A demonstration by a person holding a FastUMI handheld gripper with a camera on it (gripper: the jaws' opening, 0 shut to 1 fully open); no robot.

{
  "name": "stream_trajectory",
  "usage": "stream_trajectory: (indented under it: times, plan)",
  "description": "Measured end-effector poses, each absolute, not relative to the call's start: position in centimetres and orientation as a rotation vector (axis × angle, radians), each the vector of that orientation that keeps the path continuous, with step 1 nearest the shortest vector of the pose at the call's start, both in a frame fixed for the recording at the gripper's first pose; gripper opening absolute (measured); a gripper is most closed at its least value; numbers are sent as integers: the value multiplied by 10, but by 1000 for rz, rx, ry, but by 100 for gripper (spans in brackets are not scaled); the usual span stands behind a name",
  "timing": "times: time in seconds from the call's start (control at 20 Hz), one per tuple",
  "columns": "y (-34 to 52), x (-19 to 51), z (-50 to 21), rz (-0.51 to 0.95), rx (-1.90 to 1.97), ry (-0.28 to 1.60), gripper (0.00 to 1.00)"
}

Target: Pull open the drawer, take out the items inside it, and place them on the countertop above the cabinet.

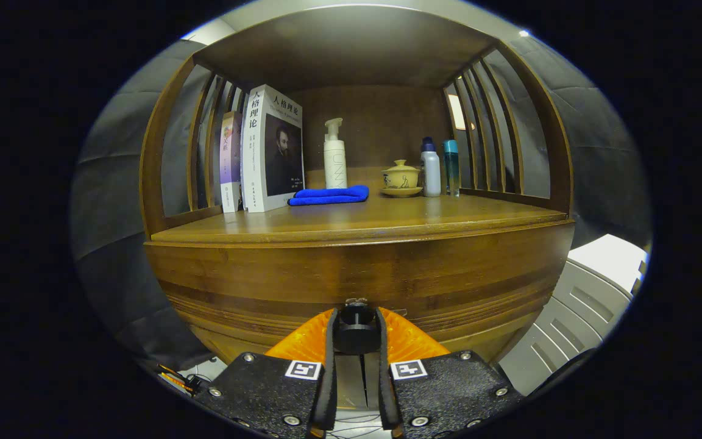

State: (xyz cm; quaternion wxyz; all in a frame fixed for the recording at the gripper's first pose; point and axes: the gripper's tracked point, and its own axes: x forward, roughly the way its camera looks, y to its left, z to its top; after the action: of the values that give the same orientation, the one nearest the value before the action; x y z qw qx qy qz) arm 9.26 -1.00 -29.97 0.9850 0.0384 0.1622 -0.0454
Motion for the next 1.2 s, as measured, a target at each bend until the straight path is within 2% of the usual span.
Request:
stream_trajectory:
  times: [1.2]
  plan:
    - [-8, -11, -290, -68, 114, 336, 28]
